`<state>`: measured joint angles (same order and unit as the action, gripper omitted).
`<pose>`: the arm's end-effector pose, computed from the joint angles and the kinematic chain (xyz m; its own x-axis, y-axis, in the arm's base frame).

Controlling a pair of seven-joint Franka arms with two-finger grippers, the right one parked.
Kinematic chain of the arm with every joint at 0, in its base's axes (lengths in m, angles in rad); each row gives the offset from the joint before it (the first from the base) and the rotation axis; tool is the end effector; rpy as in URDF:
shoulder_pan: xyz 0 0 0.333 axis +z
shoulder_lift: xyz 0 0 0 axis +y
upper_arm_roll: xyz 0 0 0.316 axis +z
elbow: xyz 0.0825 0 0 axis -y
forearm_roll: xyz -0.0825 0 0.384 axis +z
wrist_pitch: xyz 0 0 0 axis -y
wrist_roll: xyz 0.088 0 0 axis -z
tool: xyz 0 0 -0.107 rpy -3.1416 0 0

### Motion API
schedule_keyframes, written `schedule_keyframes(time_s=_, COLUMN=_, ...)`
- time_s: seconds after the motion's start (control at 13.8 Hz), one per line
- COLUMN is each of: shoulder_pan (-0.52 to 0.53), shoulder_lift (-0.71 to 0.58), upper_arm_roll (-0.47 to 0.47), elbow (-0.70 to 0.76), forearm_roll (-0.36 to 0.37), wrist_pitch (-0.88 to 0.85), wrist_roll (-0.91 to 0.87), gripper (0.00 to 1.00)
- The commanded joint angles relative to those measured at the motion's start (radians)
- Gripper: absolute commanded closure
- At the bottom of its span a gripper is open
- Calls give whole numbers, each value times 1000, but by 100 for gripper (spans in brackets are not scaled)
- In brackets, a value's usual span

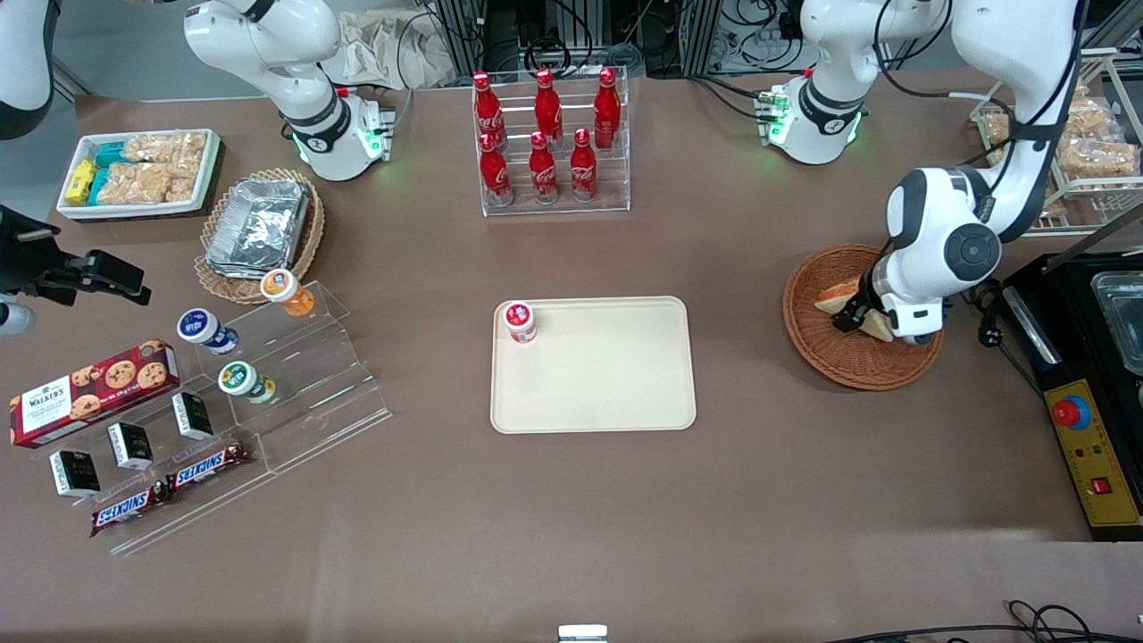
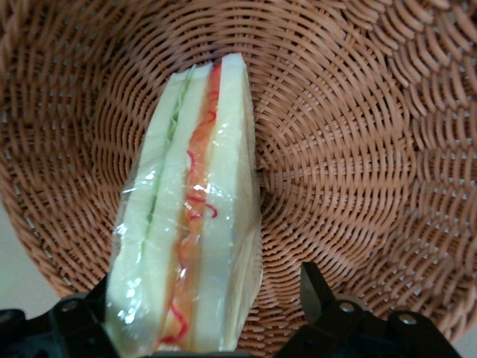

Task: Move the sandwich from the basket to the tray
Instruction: 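Lower the open left gripper onto the sandwich in the basket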

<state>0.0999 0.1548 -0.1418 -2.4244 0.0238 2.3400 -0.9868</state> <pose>0.4646 -0.0206 0.2276 0.5852 0.7992 -0.1372 0.7760 -0.6010 -0.1912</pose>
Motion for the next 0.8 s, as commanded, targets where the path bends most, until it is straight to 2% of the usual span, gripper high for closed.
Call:
schedule_keyframes(time_s=0.0, shoulder_pan=4, shoulder_lift=8, upper_arm_roll=-1, elbow=-1, forearm_roll=12, wrist_pitch=50, wrist_roll=-33, gripper=22)
schedule_keyframes(time_s=0.07, shoulder_pan=4, shoulder_lift=5, upper_arm_roll=14, elbow=1, forearm_roll=15, wrist_pitch=50, wrist_roll=-30, gripper=48)
schedule_keyframes(time_s=0.22, shoulder_pan=4, shoulder_lift=0, upper_arm_roll=34, elbow=7, forearm_roll=16, wrist_pitch=50, wrist_roll=-27, gripper=72)
schedule_keyframes(time_s=0.29, shoulder_pan=4, shoulder_lift=-6, upper_arm_roll=40, elbow=7, forearm_roll=16, wrist_pitch=48, wrist_roll=-23, gripper=81)
schedule_keyframes(time_s=0.51, shoulder_pan=4, shoulder_lift=-55, upper_arm_roll=41, elbow=13, forearm_roll=16, wrist_pitch=13, wrist_roll=-18, gripper=84)
schedule_keyframes(time_s=0.72, shoulder_pan=1, shoulder_lift=-110, upper_arm_roll=37, elbow=88, forearm_roll=42, wrist_pitch=-166, wrist_roll=14, gripper=84)
